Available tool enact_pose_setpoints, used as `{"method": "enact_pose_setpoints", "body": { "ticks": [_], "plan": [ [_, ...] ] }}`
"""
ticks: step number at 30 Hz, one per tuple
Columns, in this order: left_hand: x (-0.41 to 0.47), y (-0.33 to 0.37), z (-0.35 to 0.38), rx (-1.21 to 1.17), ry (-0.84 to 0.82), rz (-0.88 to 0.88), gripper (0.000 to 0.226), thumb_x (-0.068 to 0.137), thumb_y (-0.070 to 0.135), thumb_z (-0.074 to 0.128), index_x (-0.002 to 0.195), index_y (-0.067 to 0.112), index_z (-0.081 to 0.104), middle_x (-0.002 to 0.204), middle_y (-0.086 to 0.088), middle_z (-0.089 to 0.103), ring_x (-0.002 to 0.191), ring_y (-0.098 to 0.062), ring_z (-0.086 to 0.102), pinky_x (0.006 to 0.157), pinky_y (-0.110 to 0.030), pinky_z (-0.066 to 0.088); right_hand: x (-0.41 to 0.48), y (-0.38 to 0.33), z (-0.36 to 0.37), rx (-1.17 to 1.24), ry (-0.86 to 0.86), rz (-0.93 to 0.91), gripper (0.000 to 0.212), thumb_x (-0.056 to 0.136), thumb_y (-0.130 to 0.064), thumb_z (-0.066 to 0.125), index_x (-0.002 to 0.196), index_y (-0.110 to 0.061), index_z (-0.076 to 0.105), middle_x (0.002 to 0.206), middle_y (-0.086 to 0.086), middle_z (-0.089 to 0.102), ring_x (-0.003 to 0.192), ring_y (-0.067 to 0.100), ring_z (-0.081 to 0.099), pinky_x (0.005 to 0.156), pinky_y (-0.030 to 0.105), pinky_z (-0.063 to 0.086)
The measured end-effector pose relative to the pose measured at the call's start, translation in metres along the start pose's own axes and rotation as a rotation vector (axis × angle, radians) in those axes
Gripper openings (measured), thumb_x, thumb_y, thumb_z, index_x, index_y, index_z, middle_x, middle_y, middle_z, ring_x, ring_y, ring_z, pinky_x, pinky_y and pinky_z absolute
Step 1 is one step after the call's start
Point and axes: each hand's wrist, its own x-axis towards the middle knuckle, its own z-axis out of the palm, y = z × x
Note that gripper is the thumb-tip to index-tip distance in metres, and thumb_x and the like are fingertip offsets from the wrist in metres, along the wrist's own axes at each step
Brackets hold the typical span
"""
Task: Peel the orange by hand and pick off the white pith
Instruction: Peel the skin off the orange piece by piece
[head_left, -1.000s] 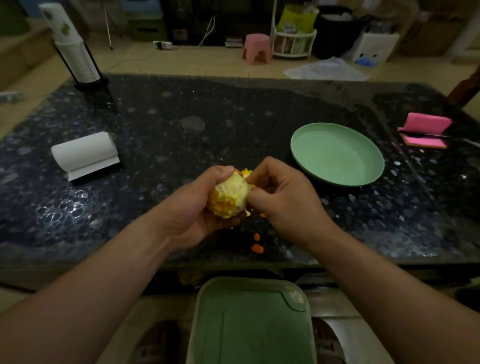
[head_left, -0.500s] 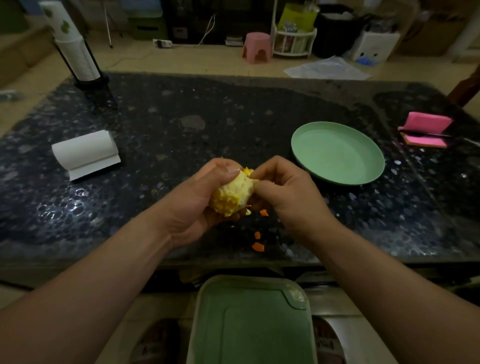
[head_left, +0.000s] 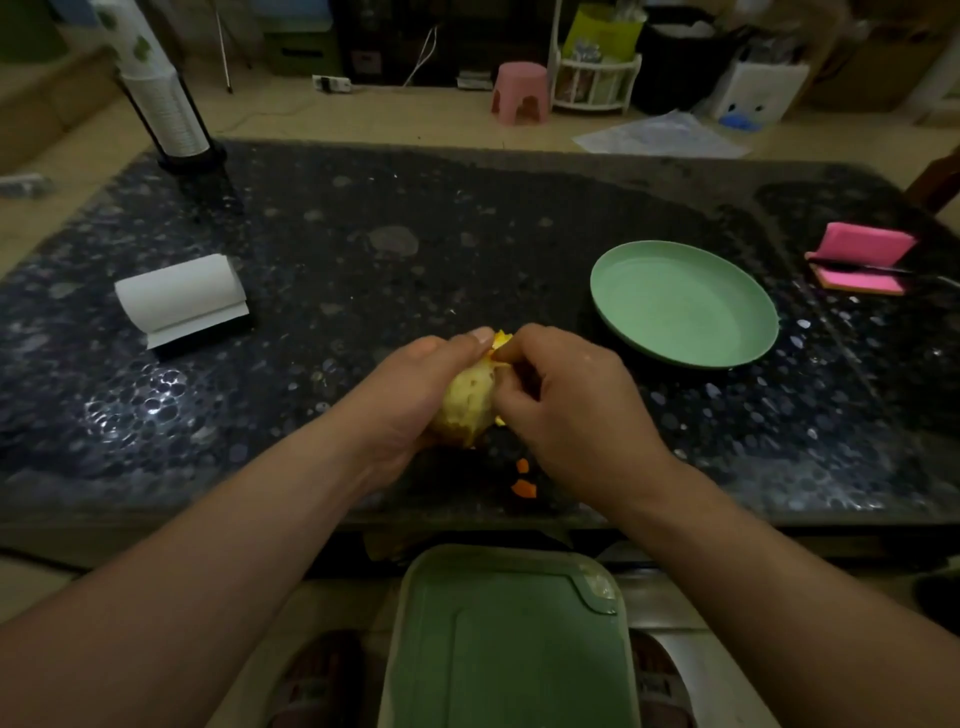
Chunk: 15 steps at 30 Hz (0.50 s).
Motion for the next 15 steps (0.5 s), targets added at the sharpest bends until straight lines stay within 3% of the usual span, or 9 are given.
{"method": "enact_pose_setpoints", "body": {
  "ticks": [2,5,10,13,15],
  "plan": [
    [0.000,-0.002,0.000,0.047,0.020,0.046,0.036,0.104,0.045,0.059,0.111,0.011,0.069,0.090,-0.009,0.068,0.077,-0.020,0.065,0.070,-0.037,0.053,0.004,0.001,-0.005,0.006,-0.102,0.013,0.011,0.097,-0.026,0.062,0.104,-0.023,0.070,0.088,-0.009,0.063,0.080,0.009,0.058,0.070,0.031,0.049],
    [0.001,-0.006,0.001,0.099,-0.024,0.102,0.032,0.107,0.040,0.056,0.104,0.011,0.069,0.082,-0.008,0.065,0.070,-0.017,0.061,0.060,-0.031,0.049,0.008,0.006,-0.010,0.053,-0.168,0.024,0.015,0.094,-0.022,0.062,0.102,-0.025,0.074,0.084,-0.010,0.066,0.077,0.006,0.060,0.067,0.029,0.049],
    [0.005,-0.011,-0.003,0.135,-0.031,0.099,0.037,0.100,0.048,0.065,0.105,0.012,0.066,0.086,-0.008,0.067,0.078,-0.023,0.062,0.069,-0.039,0.049,0.007,0.014,-0.013,0.205,-0.161,0.133,0.025,0.092,-0.014,0.067,0.110,-0.026,0.080,0.074,-0.013,0.069,0.067,0.002,0.063,0.059,0.016,0.046],
    [0.008,-0.011,-0.008,0.140,-0.048,0.075,0.045,0.096,0.054,0.067,0.110,0.011,0.069,0.094,-0.009,0.071,0.085,-0.025,0.064,0.076,-0.045,0.050,0.008,0.020,-0.014,0.300,-0.236,0.171,0.026,0.097,-0.019,0.067,0.118,-0.030,0.078,0.081,-0.010,0.074,0.070,0.006,0.069,0.064,0.026,0.057],
    [0.009,-0.012,-0.007,0.157,-0.039,0.065,0.054,0.095,0.058,0.068,0.114,0.008,0.068,0.094,-0.008,0.071,0.084,-0.024,0.064,0.076,-0.043,0.050,0.008,0.022,-0.016,0.221,-0.292,0.120,0.023,0.098,-0.023,0.066,0.117,-0.031,0.077,0.082,-0.009,0.073,0.071,0.008,0.067,0.065,0.028,0.056]
  ]
}}
